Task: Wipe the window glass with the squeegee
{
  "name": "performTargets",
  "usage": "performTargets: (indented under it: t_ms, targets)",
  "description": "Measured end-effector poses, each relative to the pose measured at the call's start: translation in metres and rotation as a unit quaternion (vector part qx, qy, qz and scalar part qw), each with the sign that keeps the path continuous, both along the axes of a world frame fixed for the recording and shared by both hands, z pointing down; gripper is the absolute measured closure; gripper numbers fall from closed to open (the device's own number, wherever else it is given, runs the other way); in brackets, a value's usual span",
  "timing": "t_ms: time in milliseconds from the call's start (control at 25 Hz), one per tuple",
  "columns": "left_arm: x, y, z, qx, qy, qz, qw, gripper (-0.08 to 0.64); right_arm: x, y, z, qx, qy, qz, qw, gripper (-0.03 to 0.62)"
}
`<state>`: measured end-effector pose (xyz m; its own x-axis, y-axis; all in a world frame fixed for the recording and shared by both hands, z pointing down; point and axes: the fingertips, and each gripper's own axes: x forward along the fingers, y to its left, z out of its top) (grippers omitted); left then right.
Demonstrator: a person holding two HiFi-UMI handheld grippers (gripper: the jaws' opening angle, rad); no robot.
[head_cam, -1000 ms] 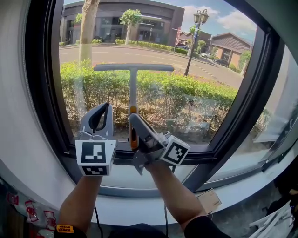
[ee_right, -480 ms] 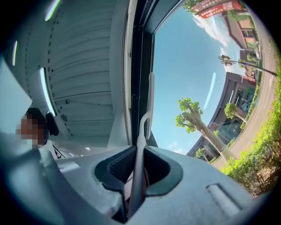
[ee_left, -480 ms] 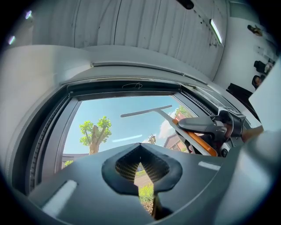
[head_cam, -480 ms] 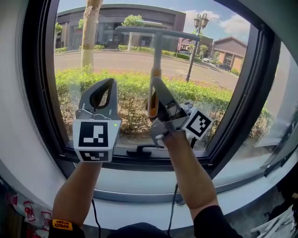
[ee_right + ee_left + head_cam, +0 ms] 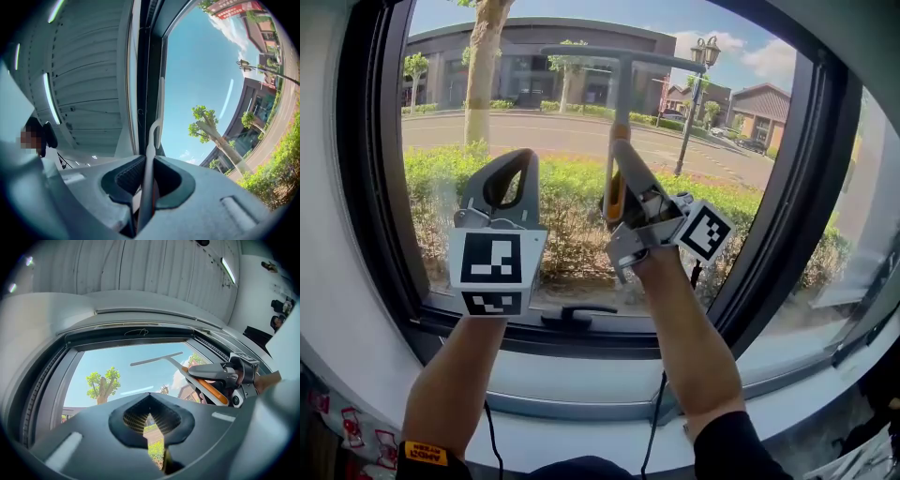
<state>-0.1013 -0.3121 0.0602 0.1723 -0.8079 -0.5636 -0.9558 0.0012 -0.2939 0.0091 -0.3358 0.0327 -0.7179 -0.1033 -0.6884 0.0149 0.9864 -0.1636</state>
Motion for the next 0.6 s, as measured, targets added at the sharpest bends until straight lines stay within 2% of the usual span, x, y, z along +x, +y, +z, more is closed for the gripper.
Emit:
performTargets:
  t_ms: [280, 600]
  targets:
    - [0.007, -0.016, 0.020, -0.024, -0.005, 0.002, 0.9997, 0.546, 0.005, -0.016, 0.019, -0.023, -0.005, -0.010, 1.000, 0.545]
    - [0.009, -0.031, 0.061, -0.063, 0.001, 0.010, 0.9980, 0.546, 0.001, -0.011, 0.062, -0.049, -0.009, -0.036, 0.998, 0.545]
